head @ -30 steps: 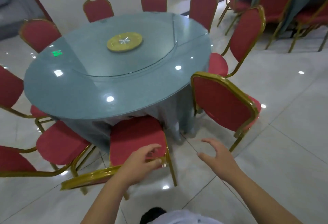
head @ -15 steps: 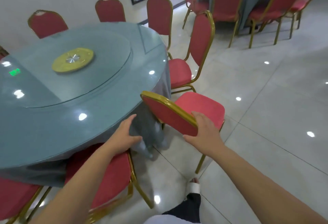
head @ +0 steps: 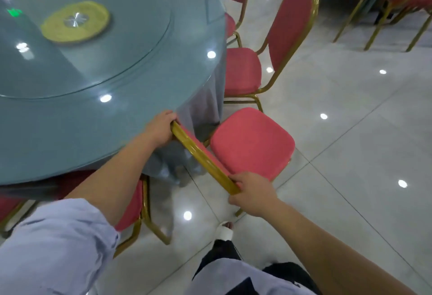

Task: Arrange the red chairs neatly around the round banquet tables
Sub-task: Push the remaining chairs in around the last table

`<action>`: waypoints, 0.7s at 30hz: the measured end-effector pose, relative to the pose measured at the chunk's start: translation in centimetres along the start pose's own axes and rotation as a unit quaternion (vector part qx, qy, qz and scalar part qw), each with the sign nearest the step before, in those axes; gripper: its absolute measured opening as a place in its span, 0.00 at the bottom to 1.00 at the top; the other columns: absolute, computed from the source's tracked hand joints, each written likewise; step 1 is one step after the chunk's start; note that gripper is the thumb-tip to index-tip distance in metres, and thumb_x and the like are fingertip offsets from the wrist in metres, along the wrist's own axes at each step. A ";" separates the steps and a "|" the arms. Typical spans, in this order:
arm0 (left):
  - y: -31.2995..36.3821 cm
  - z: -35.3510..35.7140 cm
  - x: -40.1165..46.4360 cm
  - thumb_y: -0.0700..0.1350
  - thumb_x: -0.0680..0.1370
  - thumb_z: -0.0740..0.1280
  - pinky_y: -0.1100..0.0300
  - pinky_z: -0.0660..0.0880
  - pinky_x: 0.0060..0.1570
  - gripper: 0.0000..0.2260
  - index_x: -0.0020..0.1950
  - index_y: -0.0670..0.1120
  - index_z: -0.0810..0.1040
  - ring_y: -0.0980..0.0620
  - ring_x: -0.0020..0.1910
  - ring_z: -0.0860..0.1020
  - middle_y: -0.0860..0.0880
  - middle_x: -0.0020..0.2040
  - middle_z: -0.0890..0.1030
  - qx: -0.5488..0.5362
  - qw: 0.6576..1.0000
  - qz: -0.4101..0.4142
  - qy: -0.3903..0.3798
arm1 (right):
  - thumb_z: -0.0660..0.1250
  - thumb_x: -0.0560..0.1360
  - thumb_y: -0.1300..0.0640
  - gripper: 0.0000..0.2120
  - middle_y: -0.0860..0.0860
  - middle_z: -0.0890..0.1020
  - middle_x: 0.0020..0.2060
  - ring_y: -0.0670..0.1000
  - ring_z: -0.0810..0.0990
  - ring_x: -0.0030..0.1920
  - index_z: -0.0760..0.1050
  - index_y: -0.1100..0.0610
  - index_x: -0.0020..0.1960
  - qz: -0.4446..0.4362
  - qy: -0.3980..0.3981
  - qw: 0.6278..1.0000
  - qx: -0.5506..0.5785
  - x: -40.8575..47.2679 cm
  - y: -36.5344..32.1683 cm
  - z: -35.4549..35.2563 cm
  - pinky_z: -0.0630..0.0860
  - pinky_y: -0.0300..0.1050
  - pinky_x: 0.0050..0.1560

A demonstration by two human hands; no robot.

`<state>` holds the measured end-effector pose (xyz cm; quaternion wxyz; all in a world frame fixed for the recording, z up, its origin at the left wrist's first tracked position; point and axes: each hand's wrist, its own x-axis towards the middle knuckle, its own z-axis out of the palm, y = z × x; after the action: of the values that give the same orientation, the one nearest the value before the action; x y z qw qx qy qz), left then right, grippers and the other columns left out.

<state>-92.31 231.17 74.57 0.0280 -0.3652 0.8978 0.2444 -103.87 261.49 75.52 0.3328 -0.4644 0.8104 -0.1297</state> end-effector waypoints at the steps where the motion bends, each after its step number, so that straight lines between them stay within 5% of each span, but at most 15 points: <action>1: 0.6 0.4 -0.9 0.37 0.67 0.74 0.50 0.75 0.54 0.10 0.46 0.45 0.80 0.42 0.52 0.78 0.43 0.52 0.78 0.005 1.000 0.001 0.011 | 0.69 0.61 0.47 0.16 0.50 0.79 0.38 0.52 0.79 0.38 0.77 0.54 0.45 -0.017 -0.013 1.000 -0.006 -0.3 1.0 -0.5 0.62 0.42 0.33; 6: 5.2 4.8 -7.6 0.48 0.64 0.67 0.46 0.75 0.59 0.14 0.48 0.50 0.80 0.42 0.59 0.77 0.46 0.56 0.80 0.028 0.998 -0.033 0.035 | 0.70 0.61 0.40 0.32 0.44 0.75 0.50 0.48 0.76 0.47 0.74 0.48 0.63 -0.090 -0.147 0.985 -0.022 -3.5 8.2 -4.5 0.74 0.46 0.45; 9: 9.4 9.1 -12.9 0.52 0.63 0.65 0.45 0.67 0.70 0.18 0.49 0.47 0.82 0.41 0.65 0.76 0.41 0.59 0.81 0.031 0.995 -0.070 0.068 | 0.72 0.63 0.47 0.34 0.43 0.75 0.59 0.47 0.77 0.56 0.72 0.44 0.68 -0.128 -0.233 0.964 -0.021 -5.7 13.4 -7.5 0.77 0.46 0.55; 12: 15.2 12.9 -18.4 0.52 0.65 0.75 0.46 0.70 0.66 0.16 0.50 0.51 0.81 0.43 0.64 0.76 0.48 0.58 0.81 0.018 0.985 -0.146 0.090 | 0.73 0.62 0.48 0.39 0.37 0.70 0.63 0.44 0.72 0.64 0.69 0.44 0.72 -0.165 -0.300 0.937 -0.064 -6.8 18.5 -10.5 0.71 0.41 0.62; 14: 19.2 14.9 -21.3 0.51 0.67 0.78 0.52 0.71 0.58 0.15 0.51 0.54 0.81 0.48 0.56 0.76 0.55 0.51 0.79 0.024 0.979 -0.186 0.085 | 0.74 0.63 0.49 0.39 0.35 0.69 0.64 0.41 0.70 0.65 0.68 0.43 0.73 -0.167 -0.338 0.922 -0.089 -6.9 21.5 -12.5 0.69 0.39 0.63; 18: 26.3 18.0 -25.7 0.48 0.74 0.73 0.55 0.70 0.59 0.14 0.58 0.58 0.80 0.56 0.51 0.74 0.61 0.49 0.75 -0.020 0.971 -0.226 0.080 | 0.76 0.61 0.50 0.36 0.37 0.70 0.63 0.42 0.72 0.62 0.70 0.37 0.68 -0.171 -0.395 0.893 -0.131 -4.7 26.1 -16.4 0.72 0.38 0.57; 21: 30.4 20.2 -27.2 0.48 0.76 0.72 0.60 0.74 0.55 0.12 0.59 0.57 0.80 0.60 0.48 0.75 0.61 0.49 0.74 -0.085 0.955 -0.270 0.091 | 0.76 0.61 0.53 0.32 0.39 0.72 0.62 0.42 0.72 0.62 0.74 0.37 0.62 -0.185 -0.372 0.900 -0.129 -2.3 27.9 -19.0 0.71 0.43 0.63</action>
<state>-95.36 276.57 75.80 -0.0198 -0.6158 0.7402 0.2693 -134.22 276.45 76.11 0.5171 -0.6594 0.5366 0.0991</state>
